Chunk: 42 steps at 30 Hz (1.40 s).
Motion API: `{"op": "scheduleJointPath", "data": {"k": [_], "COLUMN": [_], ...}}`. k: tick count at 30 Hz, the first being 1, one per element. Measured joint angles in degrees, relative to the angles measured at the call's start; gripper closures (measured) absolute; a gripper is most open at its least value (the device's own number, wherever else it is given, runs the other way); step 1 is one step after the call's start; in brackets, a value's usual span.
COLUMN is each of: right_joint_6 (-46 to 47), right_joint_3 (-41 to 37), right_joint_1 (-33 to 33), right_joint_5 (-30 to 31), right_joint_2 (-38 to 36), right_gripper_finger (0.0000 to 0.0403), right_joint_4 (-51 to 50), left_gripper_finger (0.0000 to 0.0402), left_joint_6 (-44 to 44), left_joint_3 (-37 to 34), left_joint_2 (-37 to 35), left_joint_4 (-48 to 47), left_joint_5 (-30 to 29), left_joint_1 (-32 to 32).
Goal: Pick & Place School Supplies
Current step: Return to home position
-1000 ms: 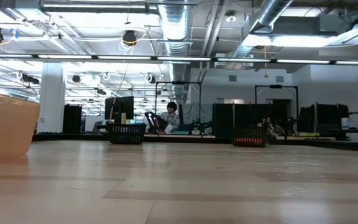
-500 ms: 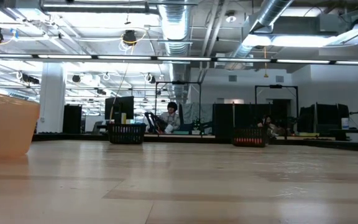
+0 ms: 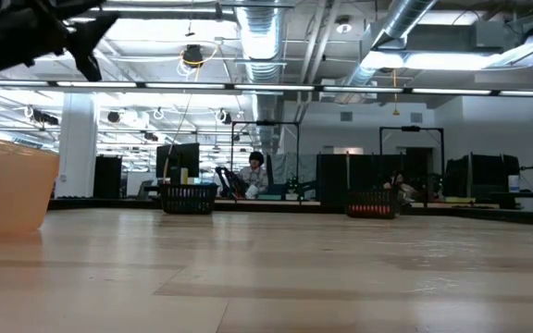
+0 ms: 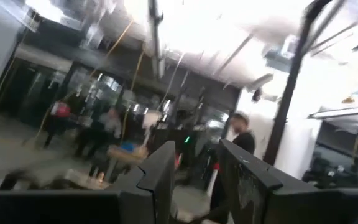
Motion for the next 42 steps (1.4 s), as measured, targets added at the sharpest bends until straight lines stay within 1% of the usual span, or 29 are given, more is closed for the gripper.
{"op": "scheduleJointPath", "data": {"k": [2,5,7,12,20,22,24,29,32,35,38,42], "right_joint_6": [1.2,2.1,3.7,5.9,9.4,9.4,9.0,2.6,2.8,3.6,4.8,7.1], "right_joint_3": [-3.8,-9.2,-14.2,-25.6,-40.1,-43.6,-43.6,-43.6,-43.6,-43.6,-43.6,-43.6], "right_joint_1": [-0.6,-1.2,-1.3,-1.3,-0.8,-0.2,0.4,1.5,2.1,3.1,4.1,5.7], "right_joint_5": [-1.4,-1.2,-1.3,-1.1,-1.4,-1.4,-1.0,-0.8,-0.8,-1.0,-1.1,-1.2], "right_joint_2": [0.1,0.0,0.0,0.0,-0.1,-0.1,0.0,3.0,4.3,5.9,6.8,7.9], "right_gripper_finger": [0.0296,0.0296,0.0296,0.0296,0.0296,0.0296,0.0296,0.0296,0.0296,0.0296,0.0296,0.0296], "right_joint_4": [1.3,8.2,10.4,22.6,40.8,44.0,40.8,40.9,40.8,40.9,40.9,40.9], "left_gripper_finger": [0.0284,0.0284,0.0284,0.0284,0.0284,0.0284,0.0284,0.0284,0.0284,0.0284,0.0284,0.0284], "left_joint_6": [-0.2,0.7,0.7,-0.2,-1.4,-1.4,-1.5,-1.4,-0.8,1.7,2.9,3.4], "left_joint_3": [0.0,0.0,0.0,0.0,0.0,0.0,0.0,0.0,0.0,0.0,0.0,0.0], "left_joint_2": [0.9,2.9,4.1,6.8,7.1,7.1,7.1,7.2,7.2,7.2,7.2,7.2], "left_joint_4": [-2.3,-2.3,-2.4,-2.5,-2.2,-2.3,-2.6,-3.9,-4.8,-4.9,-6.8,-13.0], "left_joint_5": [-1.1,-1.5,-1.5,-1.5,-1.2,-1.2,-1.2,-1.2,-1.2,-1.7,-5.4,-13.8], "left_joint_1": [-0.2,-0.2,-0.2,-0.2,-0.2,-0.2,-0.2,-0.2,-0.2,-0.2,-0.2,-0.2]}}
